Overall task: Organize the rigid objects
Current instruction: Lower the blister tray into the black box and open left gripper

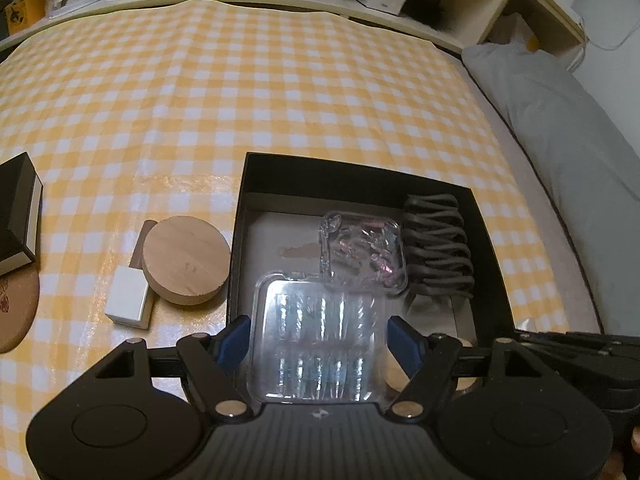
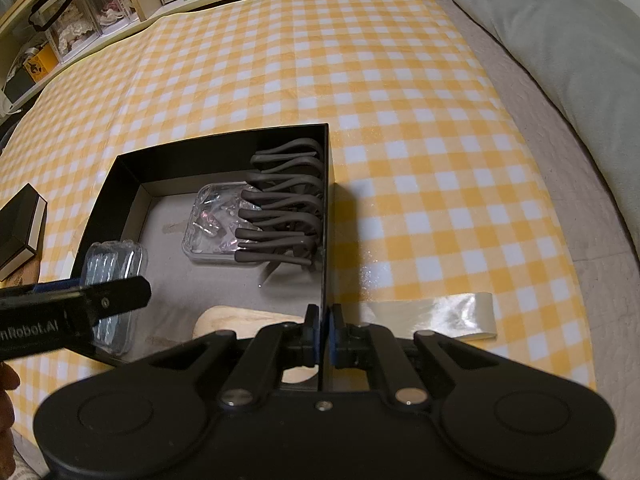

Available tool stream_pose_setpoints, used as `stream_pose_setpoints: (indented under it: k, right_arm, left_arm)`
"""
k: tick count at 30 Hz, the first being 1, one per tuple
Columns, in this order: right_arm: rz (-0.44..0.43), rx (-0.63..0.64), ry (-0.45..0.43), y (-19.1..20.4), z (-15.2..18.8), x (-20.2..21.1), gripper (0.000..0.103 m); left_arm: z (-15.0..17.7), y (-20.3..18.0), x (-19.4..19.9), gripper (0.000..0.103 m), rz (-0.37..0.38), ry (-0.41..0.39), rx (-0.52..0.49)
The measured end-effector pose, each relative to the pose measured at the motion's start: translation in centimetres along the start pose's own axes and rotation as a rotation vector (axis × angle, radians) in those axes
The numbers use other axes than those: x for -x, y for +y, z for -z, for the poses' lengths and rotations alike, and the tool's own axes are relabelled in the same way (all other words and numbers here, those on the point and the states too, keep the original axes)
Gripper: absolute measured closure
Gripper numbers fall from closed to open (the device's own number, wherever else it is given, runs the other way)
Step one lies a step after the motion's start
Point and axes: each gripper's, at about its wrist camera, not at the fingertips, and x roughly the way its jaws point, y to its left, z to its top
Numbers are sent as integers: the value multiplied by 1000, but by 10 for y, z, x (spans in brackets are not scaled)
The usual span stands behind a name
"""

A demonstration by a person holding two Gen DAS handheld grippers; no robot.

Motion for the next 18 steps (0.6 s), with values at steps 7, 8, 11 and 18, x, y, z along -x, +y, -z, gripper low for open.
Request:
stream_pose_setpoints:
  k: [7,8,11,18]
  right_arm:
    - [0,-1,0,0,0,0,98]
    - [0,0,0,0,0,0,98]
    - [0,0,0,0,0,0,98]
    - [0,0,0,0,0,0,98]
  left_arm:
    - [1,-3,1,18,17,34,-28]
    - [2,-3,1,18,18,38,-36]
    - [3,-3,1,17,19,43,-48]
    - [5,-4,6,13,29,47,-75]
